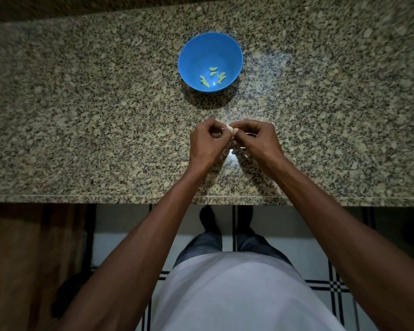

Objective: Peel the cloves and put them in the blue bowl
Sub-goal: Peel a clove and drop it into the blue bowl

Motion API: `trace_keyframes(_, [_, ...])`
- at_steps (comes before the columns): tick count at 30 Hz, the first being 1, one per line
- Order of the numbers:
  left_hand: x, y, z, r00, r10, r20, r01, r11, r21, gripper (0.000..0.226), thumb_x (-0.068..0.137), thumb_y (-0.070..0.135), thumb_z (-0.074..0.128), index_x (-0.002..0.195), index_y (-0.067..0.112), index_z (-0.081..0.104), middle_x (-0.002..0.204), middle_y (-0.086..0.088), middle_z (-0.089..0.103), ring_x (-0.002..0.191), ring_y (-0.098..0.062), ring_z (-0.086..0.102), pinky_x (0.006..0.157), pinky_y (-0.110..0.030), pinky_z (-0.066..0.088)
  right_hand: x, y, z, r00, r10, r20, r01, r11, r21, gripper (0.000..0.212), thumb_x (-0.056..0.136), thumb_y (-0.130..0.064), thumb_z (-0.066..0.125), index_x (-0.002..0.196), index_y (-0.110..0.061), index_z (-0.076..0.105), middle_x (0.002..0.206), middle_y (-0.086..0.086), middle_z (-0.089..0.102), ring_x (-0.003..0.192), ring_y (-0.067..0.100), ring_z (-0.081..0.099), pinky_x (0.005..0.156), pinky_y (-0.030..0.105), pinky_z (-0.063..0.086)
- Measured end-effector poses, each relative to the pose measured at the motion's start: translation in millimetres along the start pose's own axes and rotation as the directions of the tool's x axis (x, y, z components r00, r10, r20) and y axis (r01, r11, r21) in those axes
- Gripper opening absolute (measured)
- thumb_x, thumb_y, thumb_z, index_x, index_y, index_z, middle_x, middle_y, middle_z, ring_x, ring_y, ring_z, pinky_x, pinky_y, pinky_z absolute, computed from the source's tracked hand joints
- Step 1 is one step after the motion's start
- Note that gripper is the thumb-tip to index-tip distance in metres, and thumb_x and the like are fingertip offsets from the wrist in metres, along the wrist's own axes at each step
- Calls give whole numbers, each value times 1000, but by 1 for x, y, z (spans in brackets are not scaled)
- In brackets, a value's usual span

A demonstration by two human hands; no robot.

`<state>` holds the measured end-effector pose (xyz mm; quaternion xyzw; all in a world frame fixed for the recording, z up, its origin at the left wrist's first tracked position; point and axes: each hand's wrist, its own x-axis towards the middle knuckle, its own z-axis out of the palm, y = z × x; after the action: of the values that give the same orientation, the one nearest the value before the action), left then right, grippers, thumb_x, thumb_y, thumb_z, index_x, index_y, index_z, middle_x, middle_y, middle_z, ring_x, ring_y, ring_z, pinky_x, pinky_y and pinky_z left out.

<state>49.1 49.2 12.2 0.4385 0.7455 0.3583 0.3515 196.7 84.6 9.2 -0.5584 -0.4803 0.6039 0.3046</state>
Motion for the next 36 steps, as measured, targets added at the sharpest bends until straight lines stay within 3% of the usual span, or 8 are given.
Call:
trace_keyframes(3, [-8, -3, 0, 999, 33, -6, -33, 999, -37, 24, 85, 18, 81, 105, 10, 71, 94, 0, 75, 86, -6, 73, 76, -24, 63, -10, 9, -1, 1000, 0, 5, 0, 999, -35, 14, 94, -10, 73, 104, -14, 81, 96, 1, 80, 92, 18, 78, 87, 44, 64])
trace_keyframes(6, [-17, -3, 1, 995, 98, 12, -98, 995, 21, 32, 87, 18, 77, 119, 12, 73, 101, -2, 76, 88, -1, 71, 75, -20, 62, -21, 13, -1, 1000, 23, 8, -23, 999, -29, 16, 93, -14, 76, 109, -15, 80, 101, -2, 80, 96, 13, 77, 91, 43, 63])
trace_keyframes(10, [-28, -7, 3, 995, 103, 16, -104, 991, 86, 26, 88, 20, 77, 110, 8, 78, 97, -4, 79, 81, -2, 72, 68, -18, 61, -30, 19, 0, 999, 34, -6, -35, 998, -55, 17, 91, -10, 78, 107, -16, 81, 100, -2, 81, 96, 14, 77, 90, 45, 63])
trace_keyframes(13, [-33, -12, 5, 998, 68, -1, -67, 993, 99, 27, 87, 24, 78, 108, 7, 78, 95, -5, 78, 81, -10, 74, 69, -28, 64, -32, 22, 4, 998, 18, -54, -26, 988, -150, 16, 90, -12, 78, 105, -18, 81, 96, -4, 80, 92, 10, 77, 87, 43, 64])
trace_keyframes(17, [-34, -14, 2, 996, 83, -13, -81, 989, 122, 24, 88, 18, 79, 106, 3, 78, 95, -7, 78, 79, -12, 74, 68, -23, 63, -35, 18, 8, 995, -12, -94, -10, 972, -235, 14, 86, -17, 80, 100, -21, 81, 91, -5, 79, 86, 8, 76, 81, 41, 65])
trace_keyframes(23, [-33, -19, -10, 999, 36, 27, -34, 998, -61, 20, 81, 25, 86, 95, 11, 81, 85, 2, 78, 77, -9, 75, 67, -25, 62, -39, 14, 5, 999, 12, -33, -18, 982, -185, 13, 87, -20, 82, 100, -18, 82, 91, -3, 80, 87, 12, 77, 85, 45, 65])
trace_keyframes(29, [-33, -34, -20, 966, -14, 258, 76, 970, -231, 18, 91, 16, 78, 107, 6, 77, 96, -7, 78, 89, -17, 76, 81, -32, 62, -41, 12, -6, 995, 16, 93, 4, 979, -206, 15, 91, -24, 80, 102, -14, 80, 91, 4, 80, 87, 23, 77, 85, 52, 63])
trace_keyframes(36, [-31, -38, -19, 932, -101, 348, 216, 927, -307, 12, 92, 2, 74, 103, -3, 74, 93, -19, 78, 86, -29, 76, 82, -39, 64, -41, 16, -11, 988, 45, 151, 1, 955, -295, 14, 92, -25, 79, 101, -15, 81, 87, 1, 80, 84, 17, 77, 75, 36, 60])
